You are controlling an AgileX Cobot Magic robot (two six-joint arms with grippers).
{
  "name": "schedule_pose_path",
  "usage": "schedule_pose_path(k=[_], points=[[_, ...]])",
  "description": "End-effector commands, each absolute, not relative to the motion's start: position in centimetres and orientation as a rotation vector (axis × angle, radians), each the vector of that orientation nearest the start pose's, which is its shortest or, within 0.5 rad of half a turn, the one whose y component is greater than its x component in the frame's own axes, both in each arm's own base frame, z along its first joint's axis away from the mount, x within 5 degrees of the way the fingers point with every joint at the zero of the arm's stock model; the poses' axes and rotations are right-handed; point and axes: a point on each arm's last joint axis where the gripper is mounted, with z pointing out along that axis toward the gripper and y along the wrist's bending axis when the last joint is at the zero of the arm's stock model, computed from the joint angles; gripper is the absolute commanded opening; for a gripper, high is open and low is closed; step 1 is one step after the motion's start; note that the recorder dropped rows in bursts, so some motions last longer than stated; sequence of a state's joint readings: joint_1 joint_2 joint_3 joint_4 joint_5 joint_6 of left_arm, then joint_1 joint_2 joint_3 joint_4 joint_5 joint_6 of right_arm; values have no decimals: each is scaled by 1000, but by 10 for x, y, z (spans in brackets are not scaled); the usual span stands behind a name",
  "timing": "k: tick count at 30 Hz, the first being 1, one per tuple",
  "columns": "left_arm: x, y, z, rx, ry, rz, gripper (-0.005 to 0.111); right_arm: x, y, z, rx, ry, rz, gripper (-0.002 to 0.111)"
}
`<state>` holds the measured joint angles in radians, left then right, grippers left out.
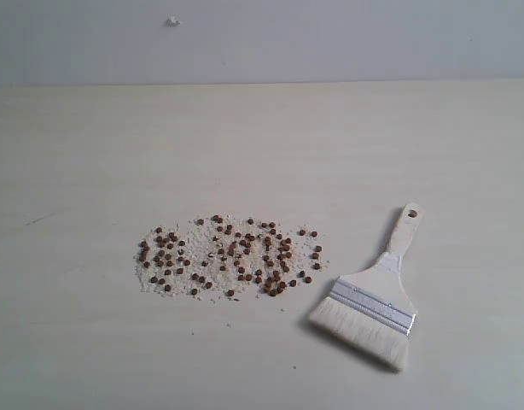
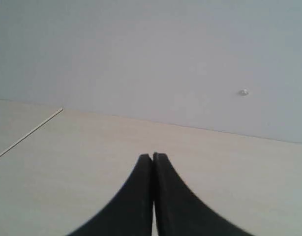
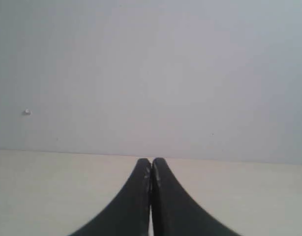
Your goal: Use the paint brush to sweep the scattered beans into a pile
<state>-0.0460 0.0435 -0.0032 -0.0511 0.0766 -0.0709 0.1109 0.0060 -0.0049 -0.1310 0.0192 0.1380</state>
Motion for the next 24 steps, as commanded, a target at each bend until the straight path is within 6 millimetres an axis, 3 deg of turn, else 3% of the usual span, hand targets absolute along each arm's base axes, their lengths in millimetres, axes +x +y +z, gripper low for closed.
schedule_pose_path(k=[1,9,12,19,24], points=[[59,-3,204,-59,1593,-142,0,56,6,212,-112,1498,46,0],[59,-3,204,-59,1593,-142,0,56,6,213,-120,1479,41,0],[59,-3,204,-59,1593,-142,0,55,7,220,-117,1400,55,0],[59,-3,204,-59,1593,-142,0,52,8,233,60,1268,317,0],[59,-3,204,-59,1593,-142,0,52,8,233,80,1268,343,0]])
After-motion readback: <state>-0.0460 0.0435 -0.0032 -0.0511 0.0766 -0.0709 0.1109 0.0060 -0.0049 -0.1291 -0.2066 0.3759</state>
